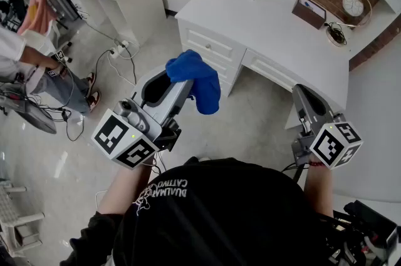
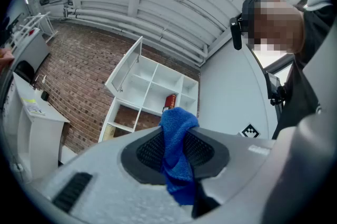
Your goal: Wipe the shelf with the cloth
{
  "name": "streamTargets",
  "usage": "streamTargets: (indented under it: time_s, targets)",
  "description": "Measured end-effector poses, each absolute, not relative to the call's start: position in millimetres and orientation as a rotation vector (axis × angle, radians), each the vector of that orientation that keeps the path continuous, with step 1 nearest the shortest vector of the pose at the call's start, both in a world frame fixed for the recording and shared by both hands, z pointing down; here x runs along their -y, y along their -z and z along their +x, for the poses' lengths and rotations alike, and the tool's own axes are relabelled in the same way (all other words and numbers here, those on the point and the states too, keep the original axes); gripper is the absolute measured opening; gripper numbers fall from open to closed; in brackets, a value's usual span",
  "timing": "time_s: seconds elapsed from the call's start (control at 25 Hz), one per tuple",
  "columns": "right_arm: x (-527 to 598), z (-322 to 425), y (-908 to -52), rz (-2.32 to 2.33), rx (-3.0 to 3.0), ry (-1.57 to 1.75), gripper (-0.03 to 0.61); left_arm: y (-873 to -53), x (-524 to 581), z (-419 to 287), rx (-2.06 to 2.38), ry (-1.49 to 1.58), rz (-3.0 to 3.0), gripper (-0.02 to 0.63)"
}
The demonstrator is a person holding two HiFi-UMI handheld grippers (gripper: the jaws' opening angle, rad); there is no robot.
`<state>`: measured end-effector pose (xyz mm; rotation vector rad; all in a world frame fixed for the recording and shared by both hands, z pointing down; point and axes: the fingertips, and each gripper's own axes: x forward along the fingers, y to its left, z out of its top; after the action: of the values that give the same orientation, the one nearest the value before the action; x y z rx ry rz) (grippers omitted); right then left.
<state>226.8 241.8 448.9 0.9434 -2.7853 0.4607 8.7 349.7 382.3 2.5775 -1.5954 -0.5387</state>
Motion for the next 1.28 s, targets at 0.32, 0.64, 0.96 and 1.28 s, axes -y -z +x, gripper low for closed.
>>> streamTargets:
  time_s: [0.32, 0.64, 0.96, 1.28]
  targets:
    - [-226, 210, -458, 0.898, 2.802, -0.455, 0.008, -396, -342, 3, 1.618, 0.518, 2.572, 0.085]
    - [-215, 174, -469, 0.827, 2.782, -0.525, 0.009, -416, -334, -9, 1.594, 0.482, 2.534, 0.086]
    - [-194, 167, -488, 0.869, 2.681, -0.576, 0.009, -438, -306, -16, 1.489, 0.461, 2.489, 0.084]
    - [-128, 138, -476, 0.850, 2.732, -0.623, 0.009, -443, -256, -25, 1.492, 0.400, 2.471, 0.084]
